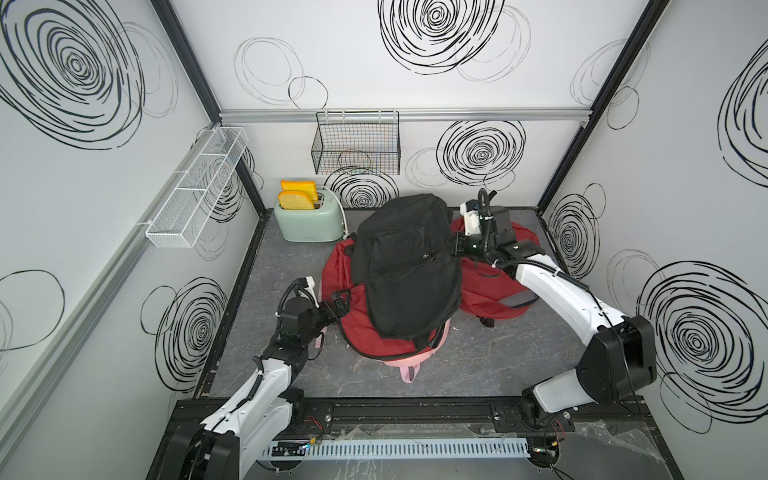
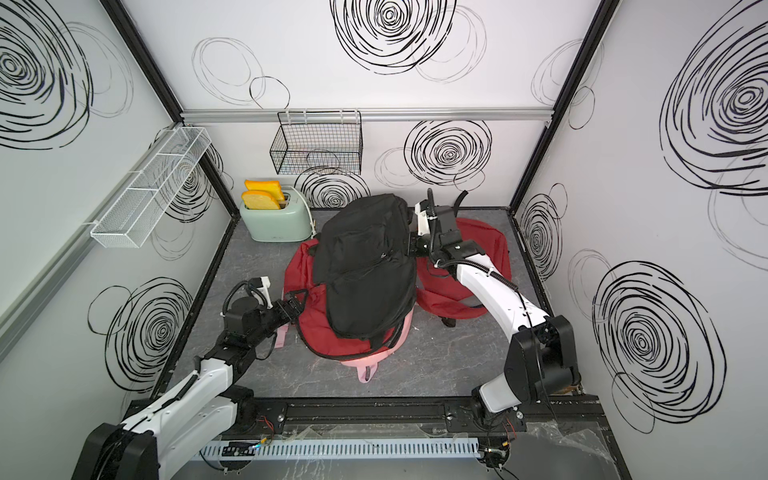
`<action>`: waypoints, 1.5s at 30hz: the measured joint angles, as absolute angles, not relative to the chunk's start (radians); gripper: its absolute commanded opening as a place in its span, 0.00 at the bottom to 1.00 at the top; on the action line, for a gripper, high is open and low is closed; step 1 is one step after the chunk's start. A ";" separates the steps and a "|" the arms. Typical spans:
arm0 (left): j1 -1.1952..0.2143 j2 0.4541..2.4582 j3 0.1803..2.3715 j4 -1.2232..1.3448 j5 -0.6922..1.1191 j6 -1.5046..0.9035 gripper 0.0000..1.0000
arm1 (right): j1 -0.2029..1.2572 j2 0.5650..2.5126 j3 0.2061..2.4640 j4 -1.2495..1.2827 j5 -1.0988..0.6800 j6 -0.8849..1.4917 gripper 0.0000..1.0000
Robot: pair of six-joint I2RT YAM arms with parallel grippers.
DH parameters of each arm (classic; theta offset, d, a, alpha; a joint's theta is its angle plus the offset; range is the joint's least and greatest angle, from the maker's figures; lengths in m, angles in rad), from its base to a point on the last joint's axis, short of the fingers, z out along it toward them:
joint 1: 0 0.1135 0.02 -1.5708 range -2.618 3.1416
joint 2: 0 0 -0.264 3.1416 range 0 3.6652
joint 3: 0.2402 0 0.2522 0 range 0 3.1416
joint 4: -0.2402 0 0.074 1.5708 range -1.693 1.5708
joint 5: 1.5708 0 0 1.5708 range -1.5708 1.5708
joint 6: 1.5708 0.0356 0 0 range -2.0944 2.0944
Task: Zip up the backpack
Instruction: Pick up the backpack from the backpack, then place the backpack on the backpack.
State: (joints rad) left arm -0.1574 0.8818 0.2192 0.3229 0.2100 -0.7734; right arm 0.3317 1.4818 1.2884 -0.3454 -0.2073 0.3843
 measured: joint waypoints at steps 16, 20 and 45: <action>-0.142 0.876 0.219 0.301 0.204 -0.773 0.98 | -0.010 1.444 1.348 -0.454 -0.213 0.384 0.00; -0.141 0.876 0.219 0.298 0.204 -0.773 0.98 | -0.042 1.451 1.346 -0.469 -0.204 0.379 0.00; -0.129 0.842 0.219 0.286 0.204 -0.773 0.99 | -0.197 1.568 1.408 -0.559 -0.016 0.365 0.68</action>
State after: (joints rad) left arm -0.1287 0.8417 0.2192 0.2859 0.2043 -0.7734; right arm -0.1974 1.5681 1.4082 -0.5594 -0.0158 0.3653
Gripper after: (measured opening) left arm 0.983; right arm 0.626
